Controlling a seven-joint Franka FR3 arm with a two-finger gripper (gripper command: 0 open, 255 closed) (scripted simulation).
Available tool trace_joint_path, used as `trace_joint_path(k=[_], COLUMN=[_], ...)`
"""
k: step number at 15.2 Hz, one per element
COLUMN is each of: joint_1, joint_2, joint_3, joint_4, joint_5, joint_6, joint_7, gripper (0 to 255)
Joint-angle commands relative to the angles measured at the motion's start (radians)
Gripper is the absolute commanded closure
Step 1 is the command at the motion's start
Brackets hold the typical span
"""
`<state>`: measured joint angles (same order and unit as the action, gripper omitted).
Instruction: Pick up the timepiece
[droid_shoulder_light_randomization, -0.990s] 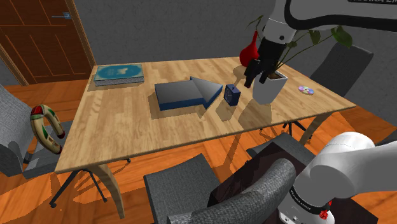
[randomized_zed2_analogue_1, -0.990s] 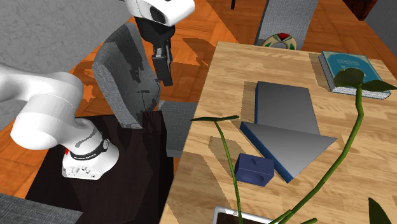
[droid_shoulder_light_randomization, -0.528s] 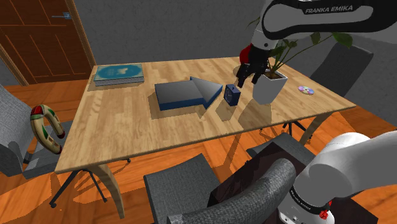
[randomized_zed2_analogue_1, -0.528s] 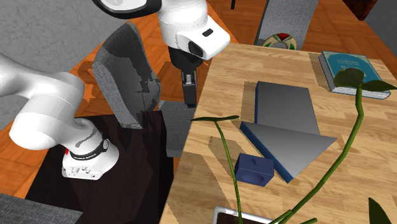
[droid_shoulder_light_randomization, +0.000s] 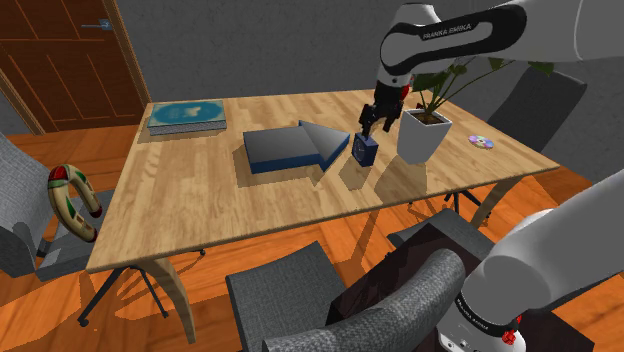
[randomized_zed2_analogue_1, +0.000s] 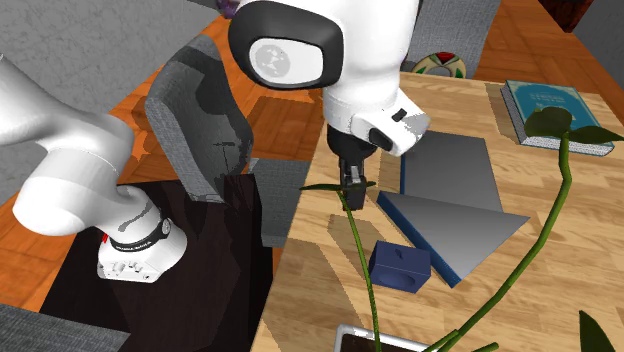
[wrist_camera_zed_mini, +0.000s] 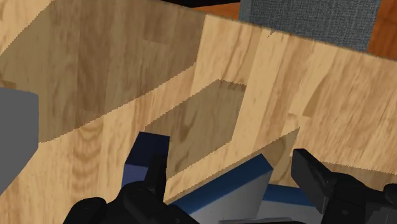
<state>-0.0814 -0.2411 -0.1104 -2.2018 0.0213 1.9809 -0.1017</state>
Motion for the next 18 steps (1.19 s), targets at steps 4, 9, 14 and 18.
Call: trace_joint_path(k=[4,9,14,18], joint_1=[-0.021,-0.045,-0.065,-0.067], joint_2=[0.179,0.363,0.490,0.512], joint_3=[-0.030,-0.054,-0.065,-0.063], joint_4=[0.103,0.242,0.342,0.316], joint_5=[-0.003,0.005,0.016,0.021], joint_6=[0.063,0.095,0.114,0.162], joint_7=[-0.029,-0.057,-0.074,-0.077], gripper=[0,0,0,0])
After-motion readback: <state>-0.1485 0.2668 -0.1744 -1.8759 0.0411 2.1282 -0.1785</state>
